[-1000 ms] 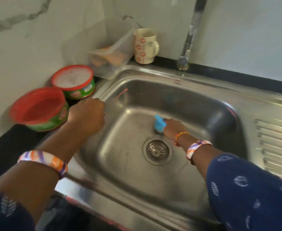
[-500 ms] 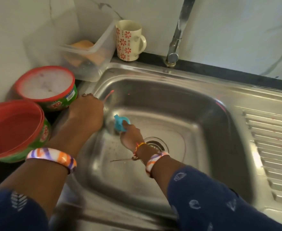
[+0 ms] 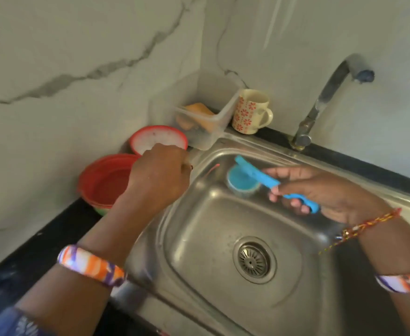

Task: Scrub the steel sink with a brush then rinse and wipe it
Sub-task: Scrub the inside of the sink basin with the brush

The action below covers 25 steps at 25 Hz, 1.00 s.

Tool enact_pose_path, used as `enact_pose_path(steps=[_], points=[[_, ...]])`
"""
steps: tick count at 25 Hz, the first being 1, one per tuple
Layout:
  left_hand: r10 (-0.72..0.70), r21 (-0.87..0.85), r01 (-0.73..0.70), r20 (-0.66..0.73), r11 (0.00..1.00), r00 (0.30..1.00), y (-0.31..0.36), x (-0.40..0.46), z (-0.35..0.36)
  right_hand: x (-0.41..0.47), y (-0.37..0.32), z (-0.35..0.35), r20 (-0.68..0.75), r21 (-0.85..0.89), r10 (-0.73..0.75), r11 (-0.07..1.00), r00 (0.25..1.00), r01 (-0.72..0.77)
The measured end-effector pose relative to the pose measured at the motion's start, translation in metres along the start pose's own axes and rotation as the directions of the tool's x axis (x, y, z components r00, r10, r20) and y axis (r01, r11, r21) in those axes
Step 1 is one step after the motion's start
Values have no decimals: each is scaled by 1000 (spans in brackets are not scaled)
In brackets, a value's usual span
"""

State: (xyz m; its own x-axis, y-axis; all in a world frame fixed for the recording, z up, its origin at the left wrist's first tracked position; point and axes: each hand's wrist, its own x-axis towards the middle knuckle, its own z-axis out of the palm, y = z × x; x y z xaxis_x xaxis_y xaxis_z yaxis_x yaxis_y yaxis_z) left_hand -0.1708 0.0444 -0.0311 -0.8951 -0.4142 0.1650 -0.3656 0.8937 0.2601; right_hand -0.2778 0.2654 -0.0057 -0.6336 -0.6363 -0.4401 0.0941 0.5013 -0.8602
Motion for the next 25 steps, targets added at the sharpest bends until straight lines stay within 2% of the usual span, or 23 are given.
enact_pose_path(steps=[3,5,8,11,13,16,20,23,25], points=[[-169,58,179,-146,982,975,-22,-34,-28,14,-53,30,90,111,-256,963,962,246],[-275,61,288,-161,956,948,-42,-50,-35,43,-75,59,70,19,-339,941,938,339],[-363,45,365,-59,930,930,-67,-71,-31,92,-84,101,-1,-242,-336,914,942,326],[-417,2,417,42,909,908,-74,-87,-25,120,-76,116,-40,-393,-275,889,961,237],[-438,11,438,41,899,898,-75,-94,-23,124,-77,118,-28,-493,-277,840,960,228],[-447,60,446,-12,893,895,-74,-100,-27,121,-87,121,-15,-544,-349,789,937,285],[-412,127,416,-63,900,909,-62,-104,-38,100,-121,107,-138,-257,-425,888,895,382],[-344,117,344,-19,932,939,-46,-107,-35,91,-134,100,-135,-234,-440,885,888,404],[-259,122,249,76,961,963,-34,-109,-24,98,-118,105,-127,-322,-418,875,899,361]])
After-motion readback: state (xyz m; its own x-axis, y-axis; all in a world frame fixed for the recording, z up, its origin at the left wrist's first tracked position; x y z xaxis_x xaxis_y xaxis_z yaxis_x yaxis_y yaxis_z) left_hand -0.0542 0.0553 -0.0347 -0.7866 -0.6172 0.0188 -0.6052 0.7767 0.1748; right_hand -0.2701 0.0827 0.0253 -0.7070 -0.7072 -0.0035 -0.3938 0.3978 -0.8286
